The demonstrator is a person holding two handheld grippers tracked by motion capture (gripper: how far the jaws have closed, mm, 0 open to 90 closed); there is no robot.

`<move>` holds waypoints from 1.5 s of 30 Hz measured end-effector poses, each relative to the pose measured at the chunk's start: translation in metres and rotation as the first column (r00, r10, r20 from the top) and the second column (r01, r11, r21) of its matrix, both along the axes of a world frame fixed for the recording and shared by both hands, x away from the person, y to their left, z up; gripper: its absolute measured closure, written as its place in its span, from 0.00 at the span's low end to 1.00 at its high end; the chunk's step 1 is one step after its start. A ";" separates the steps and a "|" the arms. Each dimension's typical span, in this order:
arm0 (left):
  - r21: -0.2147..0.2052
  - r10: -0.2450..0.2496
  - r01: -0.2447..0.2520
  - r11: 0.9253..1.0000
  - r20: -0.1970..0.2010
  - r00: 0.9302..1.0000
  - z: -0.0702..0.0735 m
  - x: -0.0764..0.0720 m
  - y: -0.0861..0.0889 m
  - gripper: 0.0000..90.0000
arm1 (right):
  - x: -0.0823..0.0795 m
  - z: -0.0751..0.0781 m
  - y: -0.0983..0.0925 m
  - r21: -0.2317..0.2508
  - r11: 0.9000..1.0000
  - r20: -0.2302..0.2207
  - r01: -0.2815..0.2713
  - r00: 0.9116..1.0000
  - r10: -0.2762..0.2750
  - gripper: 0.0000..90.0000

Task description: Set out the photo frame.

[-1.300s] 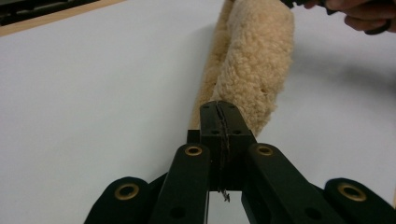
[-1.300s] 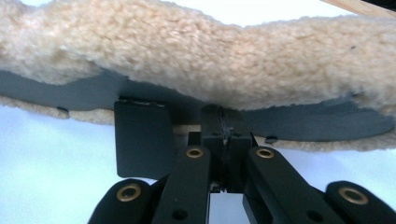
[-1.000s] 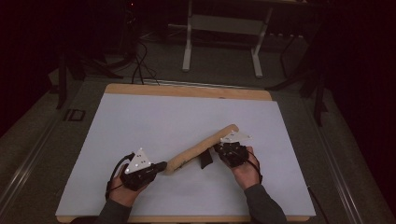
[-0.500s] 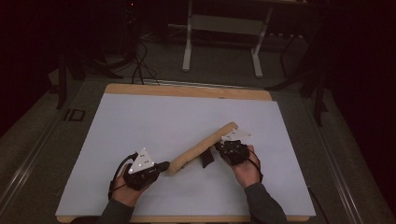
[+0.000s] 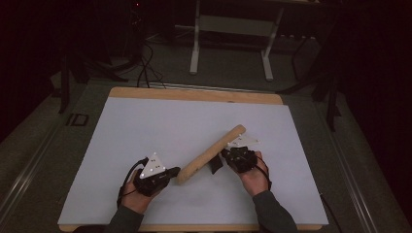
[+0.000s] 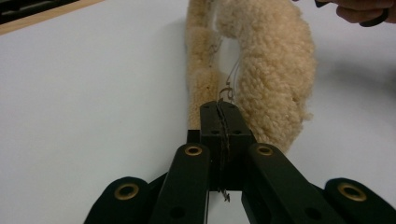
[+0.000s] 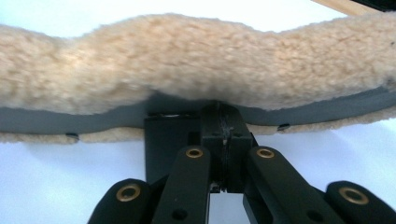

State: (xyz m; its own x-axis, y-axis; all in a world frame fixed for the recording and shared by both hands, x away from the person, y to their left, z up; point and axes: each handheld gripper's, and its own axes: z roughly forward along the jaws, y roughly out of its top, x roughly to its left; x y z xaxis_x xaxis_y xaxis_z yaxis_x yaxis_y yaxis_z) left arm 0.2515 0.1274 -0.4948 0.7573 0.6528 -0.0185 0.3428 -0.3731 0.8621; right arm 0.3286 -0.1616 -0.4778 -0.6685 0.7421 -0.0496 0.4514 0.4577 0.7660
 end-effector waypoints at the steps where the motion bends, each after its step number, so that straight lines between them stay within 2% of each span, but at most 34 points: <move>1: 0.001 -0.007 0.007 1.000 0.000 1.000 0.000 -0.001 -0.001 1.00 | 0.000 0.001 0.001 0.000 1.000 0.000 0.001 1.000 -0.001 1.00; 12: 0.021 -0.065 0.065 0.998 0.008 0.998 -0.001 -0.007 -0.020 1.00 | -0.003 0.005 0.006 0.005 1.000 0.003 -0.016 1.000 0.016 1.00; 20: 0.040 -0.114 0.114 0.993 0.002 0.993 -0.003 -0.008 -0.036 1.00 | -0.001 0.007 0.007 0.005 1.000 -0.004 -0.030 1.000 0.030 1.00; 36: 0.047 -0.158 0.157 0.986 0.019 0.987 -0.007 -0.013 -0.061 1.00 | -0.002 0.011 0.007 0.025 0.998 -0.025 -0.050 0.998 0.050 0.99; 40: 0.061 -0.168 0.167 0.984 0.024 0.985 -0.007 -0.015 -0.069 1.00 | -0.001 0.010 0.005 0.058 0.997 -0.047 -0.054 0.997 0.057 1.00; 45: 0.071 -0.171 0.169 0.983 0.029 0.985 -0.008 -0.016 -0.074 1.00 | -0.001 0.011 0.007 0.049 0.996 -0.050 -0.071 0.996 0.074 1.00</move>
State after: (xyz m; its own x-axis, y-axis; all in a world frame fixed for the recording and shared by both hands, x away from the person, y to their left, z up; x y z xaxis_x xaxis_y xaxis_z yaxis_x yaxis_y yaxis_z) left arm 0.2351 0.0533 -0.5032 0.8567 0.5134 0.0493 0.2399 -0.4812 0.8431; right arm 0.3274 -0.1543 -0.4672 -0.7212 0.6924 0.0208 0.4580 0.4542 0.7641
